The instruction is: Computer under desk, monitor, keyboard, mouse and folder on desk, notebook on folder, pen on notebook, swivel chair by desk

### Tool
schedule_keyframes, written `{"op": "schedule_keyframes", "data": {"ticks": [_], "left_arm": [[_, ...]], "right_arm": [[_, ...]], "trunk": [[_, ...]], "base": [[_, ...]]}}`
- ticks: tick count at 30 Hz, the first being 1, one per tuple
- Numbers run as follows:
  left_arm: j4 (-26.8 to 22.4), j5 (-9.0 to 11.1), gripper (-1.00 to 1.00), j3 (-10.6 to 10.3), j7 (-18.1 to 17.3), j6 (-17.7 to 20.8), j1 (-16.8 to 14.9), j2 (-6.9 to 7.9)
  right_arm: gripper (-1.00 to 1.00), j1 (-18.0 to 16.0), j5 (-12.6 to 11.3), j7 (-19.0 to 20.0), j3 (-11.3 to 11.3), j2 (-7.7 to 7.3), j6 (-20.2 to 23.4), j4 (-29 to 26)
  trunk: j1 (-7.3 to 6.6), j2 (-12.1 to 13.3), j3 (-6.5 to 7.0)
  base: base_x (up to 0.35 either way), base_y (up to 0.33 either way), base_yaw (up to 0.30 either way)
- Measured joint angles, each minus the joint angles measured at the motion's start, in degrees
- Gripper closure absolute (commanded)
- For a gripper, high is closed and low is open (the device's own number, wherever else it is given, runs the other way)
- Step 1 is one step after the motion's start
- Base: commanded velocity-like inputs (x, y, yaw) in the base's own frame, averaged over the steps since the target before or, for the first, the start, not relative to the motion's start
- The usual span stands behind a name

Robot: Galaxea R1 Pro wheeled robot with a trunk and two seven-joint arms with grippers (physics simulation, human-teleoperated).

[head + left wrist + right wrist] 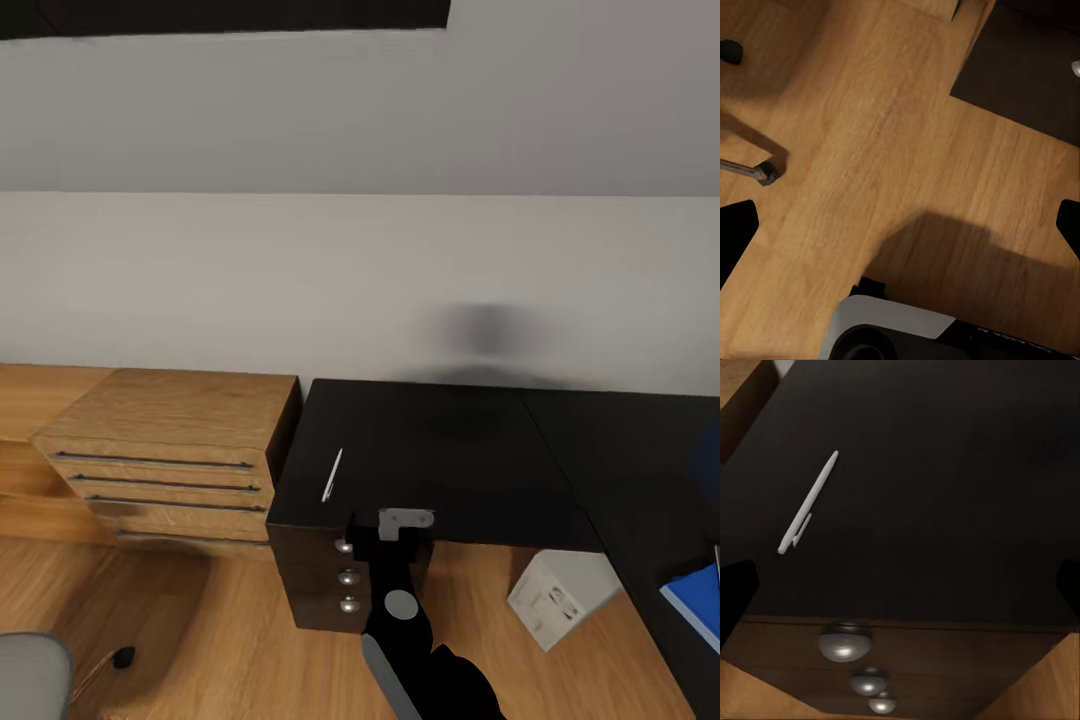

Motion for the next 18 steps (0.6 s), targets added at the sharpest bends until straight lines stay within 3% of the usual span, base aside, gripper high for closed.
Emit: {"op": "schedule_keyframes", "data": {"ticks": [4, 5, 6, 12, 18], "left_arm": [[0.0, 0.0, -1.0, 0.0, 0.0, 0.0, 0.0, 0.0], [0.0, 0.1, -1.0, 0.0, 0.0, 0.0, 0.0, 0.0], [0.0, 0.1, -1.0, 0.0, 0.0, 0.0, 0.0, 0.0], [0.0, 0.2, -1.0, 0.0, 0.0, 0.0, 0.0, 0.0], [0.0, 0.2, -1.0, 0.0, 0.0, 0.0, 0.0, 0.0]], "right_arm": [[-1.0, 0.0, 0.4, 0.0, 0.4, 0.0, 0.0, -0.1], [-1.0, 0.0, 1.9, -0.1, 2.9, 0.0, 0.0, 0.0], [-1.0, 0.0, 2.2, -0.1, 3.3, 0.0, 0.0, 0.0], [-1.0, 0.0, 3.4, 0.0, 4.3, 0.0, 0.0, -0.2], [-1.0, 0.0, 3.6, 0.0, 4.8, 0.0, 0.0, -0.2]], "trunk": [[0.0, 0.0, -0.1], [0.0, 0.0, -0.1], [0.0, 0.0, -0.11], [0.0, 0.0, -0.11], [0.0, 0.0, -0.12]], "base": [[0.0, 0.0, 0.09], [0.0, 0.0, 0.015], [0.0, 0.0, 0.012], [0.0, 0.0, 0.026], [0.0, 0.0, 0.172]]}}
